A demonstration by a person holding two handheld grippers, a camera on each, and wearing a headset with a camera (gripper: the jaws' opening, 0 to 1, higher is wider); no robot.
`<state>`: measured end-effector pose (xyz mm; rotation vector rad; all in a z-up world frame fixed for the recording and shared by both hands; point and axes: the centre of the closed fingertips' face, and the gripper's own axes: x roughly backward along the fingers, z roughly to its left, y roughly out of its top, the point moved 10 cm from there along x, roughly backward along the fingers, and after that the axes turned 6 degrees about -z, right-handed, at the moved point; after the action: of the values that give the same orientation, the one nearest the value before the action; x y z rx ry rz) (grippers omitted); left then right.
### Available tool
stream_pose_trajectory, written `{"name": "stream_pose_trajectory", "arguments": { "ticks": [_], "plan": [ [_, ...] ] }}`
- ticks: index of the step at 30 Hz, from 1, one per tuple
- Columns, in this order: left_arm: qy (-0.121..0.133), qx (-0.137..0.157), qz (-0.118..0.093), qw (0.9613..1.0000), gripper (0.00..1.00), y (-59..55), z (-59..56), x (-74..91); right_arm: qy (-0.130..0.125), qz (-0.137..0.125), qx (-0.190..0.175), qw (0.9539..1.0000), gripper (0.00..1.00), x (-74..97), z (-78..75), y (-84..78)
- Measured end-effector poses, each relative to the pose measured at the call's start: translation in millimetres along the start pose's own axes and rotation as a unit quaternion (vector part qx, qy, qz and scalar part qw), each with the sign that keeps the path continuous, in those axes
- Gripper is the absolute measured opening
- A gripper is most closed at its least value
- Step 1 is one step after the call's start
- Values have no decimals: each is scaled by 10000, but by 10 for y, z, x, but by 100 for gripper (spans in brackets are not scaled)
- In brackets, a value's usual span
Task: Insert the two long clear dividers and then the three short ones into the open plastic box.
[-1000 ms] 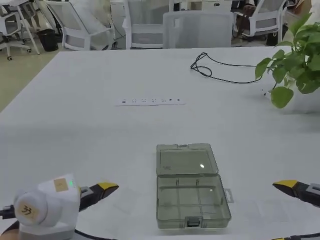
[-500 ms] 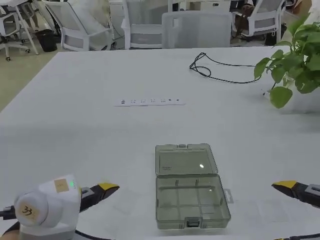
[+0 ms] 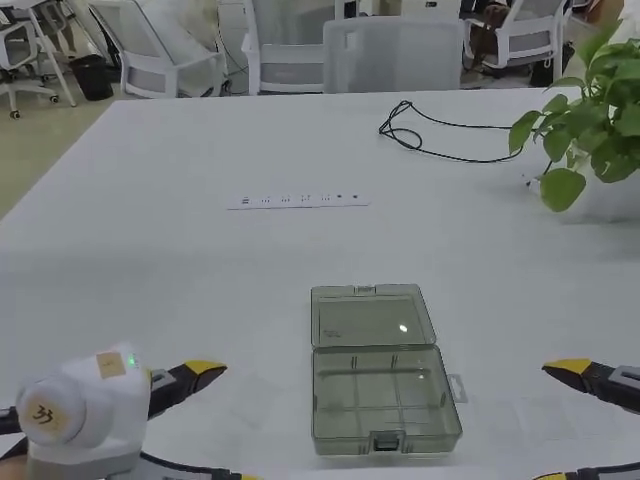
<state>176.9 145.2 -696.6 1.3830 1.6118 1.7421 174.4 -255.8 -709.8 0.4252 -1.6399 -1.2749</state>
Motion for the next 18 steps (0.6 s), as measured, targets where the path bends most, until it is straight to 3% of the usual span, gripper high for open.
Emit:
{"name": "stream_pose_trajectory", "arguments": {
  "ticks": [11,18],
  "plan": [
    [550,191,89,9983,96,-3,287,156,-15,-27,-27,10000,91,-30,46,53],
    [922,407,325,9944,91,-69,475,222,-20,-60,-49,10000,91,-44,78,81]
  ]
}}
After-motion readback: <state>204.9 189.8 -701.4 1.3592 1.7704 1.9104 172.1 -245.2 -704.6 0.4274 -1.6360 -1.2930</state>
